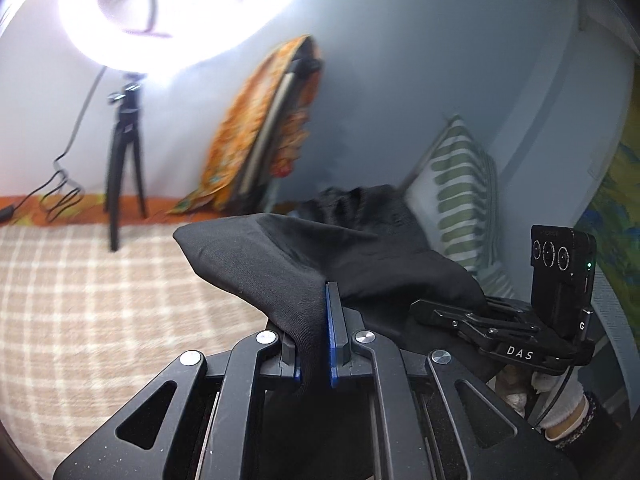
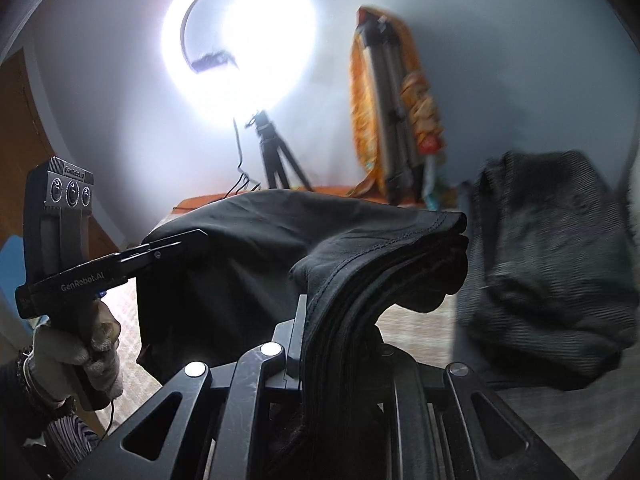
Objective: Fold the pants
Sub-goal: 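Lift the folded shorts with both grippers and carry them onto the dark stack by the pillow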
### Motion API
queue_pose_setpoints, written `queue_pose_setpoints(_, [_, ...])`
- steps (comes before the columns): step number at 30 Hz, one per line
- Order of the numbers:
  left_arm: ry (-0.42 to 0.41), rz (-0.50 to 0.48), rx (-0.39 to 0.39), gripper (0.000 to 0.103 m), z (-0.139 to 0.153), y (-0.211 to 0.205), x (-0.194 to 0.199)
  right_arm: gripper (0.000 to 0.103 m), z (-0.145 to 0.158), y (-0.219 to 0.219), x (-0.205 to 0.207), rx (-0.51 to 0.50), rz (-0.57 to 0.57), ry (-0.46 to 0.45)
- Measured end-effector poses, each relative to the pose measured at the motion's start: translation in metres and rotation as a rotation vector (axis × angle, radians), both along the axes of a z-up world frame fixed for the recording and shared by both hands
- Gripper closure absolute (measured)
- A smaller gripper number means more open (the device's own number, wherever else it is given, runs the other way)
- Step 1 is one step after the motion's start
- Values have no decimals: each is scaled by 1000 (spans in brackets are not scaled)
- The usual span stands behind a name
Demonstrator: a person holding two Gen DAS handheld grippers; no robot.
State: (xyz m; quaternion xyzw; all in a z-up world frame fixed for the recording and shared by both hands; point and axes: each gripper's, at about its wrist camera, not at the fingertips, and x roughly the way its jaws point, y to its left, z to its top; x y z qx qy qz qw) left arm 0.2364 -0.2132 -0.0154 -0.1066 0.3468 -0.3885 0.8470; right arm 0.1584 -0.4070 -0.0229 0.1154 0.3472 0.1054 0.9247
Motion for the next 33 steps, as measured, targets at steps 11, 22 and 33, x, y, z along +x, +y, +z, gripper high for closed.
queue_pose_setpoints(11, [-95,-100,-31,96,44,-94,6,90,40,-86,-27,-106,-90,-57])
queue_pose_setpoints(22, [-177,-130,-13,96,63,-183,33,91,62,-180,-18,-153,-125,-124])
queue_pose_setpoints(33, [-45,-137,16,96,12,-244,82,90,13,-268,47,-7,-59,-54])
